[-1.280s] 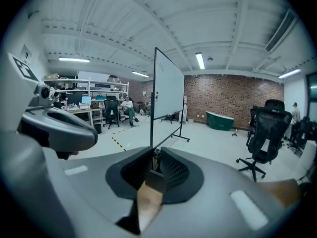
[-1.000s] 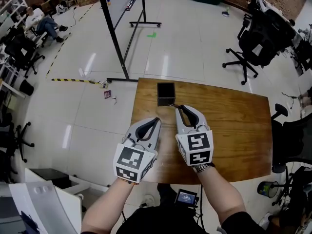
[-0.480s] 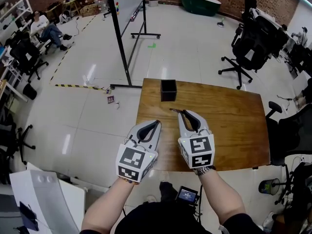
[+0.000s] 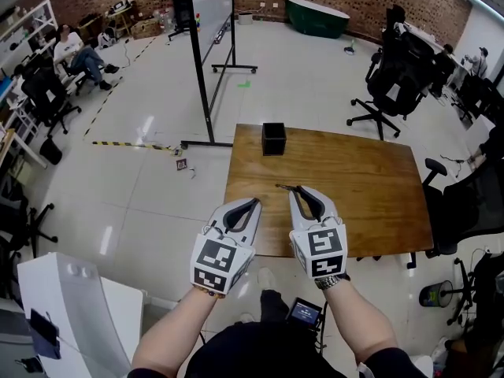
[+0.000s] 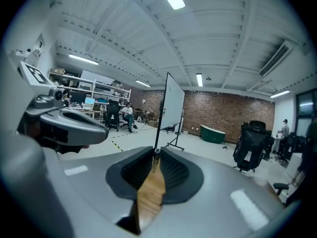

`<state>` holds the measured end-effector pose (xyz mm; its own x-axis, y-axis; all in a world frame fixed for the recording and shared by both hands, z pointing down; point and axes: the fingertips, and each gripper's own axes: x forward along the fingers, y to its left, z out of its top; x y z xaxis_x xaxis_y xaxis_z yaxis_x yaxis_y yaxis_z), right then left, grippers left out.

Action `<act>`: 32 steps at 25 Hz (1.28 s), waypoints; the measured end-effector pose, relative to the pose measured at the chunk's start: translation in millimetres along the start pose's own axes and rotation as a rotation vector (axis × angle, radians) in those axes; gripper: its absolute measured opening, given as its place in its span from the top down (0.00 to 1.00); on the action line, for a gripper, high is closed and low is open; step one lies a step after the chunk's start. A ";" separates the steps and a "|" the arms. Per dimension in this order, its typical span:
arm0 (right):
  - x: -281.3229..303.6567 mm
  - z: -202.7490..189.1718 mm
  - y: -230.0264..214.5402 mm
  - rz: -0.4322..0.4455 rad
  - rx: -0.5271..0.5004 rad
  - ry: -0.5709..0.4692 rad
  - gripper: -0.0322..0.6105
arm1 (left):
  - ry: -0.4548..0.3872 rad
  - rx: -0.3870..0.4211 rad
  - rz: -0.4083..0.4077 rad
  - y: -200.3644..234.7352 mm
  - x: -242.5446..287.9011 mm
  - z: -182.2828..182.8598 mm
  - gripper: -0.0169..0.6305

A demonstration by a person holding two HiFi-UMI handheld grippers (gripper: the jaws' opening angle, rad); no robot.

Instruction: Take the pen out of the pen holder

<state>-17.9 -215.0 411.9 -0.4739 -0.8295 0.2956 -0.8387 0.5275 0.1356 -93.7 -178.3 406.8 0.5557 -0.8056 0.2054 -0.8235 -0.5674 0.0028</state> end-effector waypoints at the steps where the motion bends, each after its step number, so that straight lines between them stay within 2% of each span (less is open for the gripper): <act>1: -7.2 -0.5 5.0 0.001 -0.004 -0.001 0.88 | -0.001 0.002 0.000 -3.4 -6.3 -1.1 0.97; 14: -84.6 -9.6 49.0 0.007 -0.017 0.004 0.88 | 0.016 0.001 -0.022 -38.7 -57.4 -17.4 0.97; 24: -124.8 -2.3 45.5 0.027 -0.002 -0.015 0.88 | 0.001 0.021 -0.045 -74.5 -66.3 3.0 0.97; 32: -155.1 -1.5 35.4 0.071 -0.010 -0.036 0.88 | -0.027 0.037 -0.024 -108.7 -70.3 18.5 0.97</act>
<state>26.4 -67.4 372.3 -0.5414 -0.7961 0.2704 -0.8001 0.5867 0.1252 -41.2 -63.1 373.9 0.5786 -0.7957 0.1791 -0.8053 -0.5921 -0.0288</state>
